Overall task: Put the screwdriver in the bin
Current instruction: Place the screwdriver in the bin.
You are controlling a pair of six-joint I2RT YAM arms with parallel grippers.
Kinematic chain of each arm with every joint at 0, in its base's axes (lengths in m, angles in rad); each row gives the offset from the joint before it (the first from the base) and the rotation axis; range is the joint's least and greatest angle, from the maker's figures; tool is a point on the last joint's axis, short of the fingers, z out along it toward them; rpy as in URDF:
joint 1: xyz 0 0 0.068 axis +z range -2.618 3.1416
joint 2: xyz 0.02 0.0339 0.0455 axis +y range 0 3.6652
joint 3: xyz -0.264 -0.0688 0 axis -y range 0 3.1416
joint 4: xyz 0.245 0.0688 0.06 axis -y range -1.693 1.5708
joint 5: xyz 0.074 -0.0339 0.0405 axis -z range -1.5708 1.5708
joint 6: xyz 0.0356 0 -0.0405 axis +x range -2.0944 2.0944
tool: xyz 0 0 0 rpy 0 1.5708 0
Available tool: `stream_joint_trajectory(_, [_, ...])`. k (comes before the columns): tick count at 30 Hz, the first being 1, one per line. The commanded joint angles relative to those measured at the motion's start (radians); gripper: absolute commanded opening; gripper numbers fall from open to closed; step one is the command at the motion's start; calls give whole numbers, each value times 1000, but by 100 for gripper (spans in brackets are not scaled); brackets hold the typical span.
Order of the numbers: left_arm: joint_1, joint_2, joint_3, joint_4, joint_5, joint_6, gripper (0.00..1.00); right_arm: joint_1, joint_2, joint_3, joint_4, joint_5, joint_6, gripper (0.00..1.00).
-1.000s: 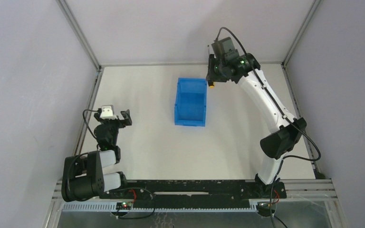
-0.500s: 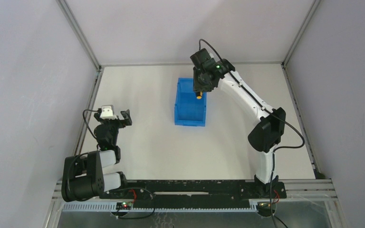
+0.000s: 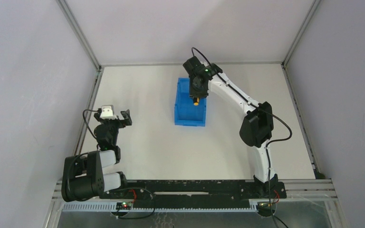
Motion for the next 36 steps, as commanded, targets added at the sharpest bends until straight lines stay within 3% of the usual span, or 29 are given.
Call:
stream_joint_trajectory(1, [-5,2,-20,101,0,-9,100,16,2,23,17,17,25,0])
stream_joint_trajectory(36, [-3,1,-19,101,0,-9,100,55,78,-136,162,35,36,0])
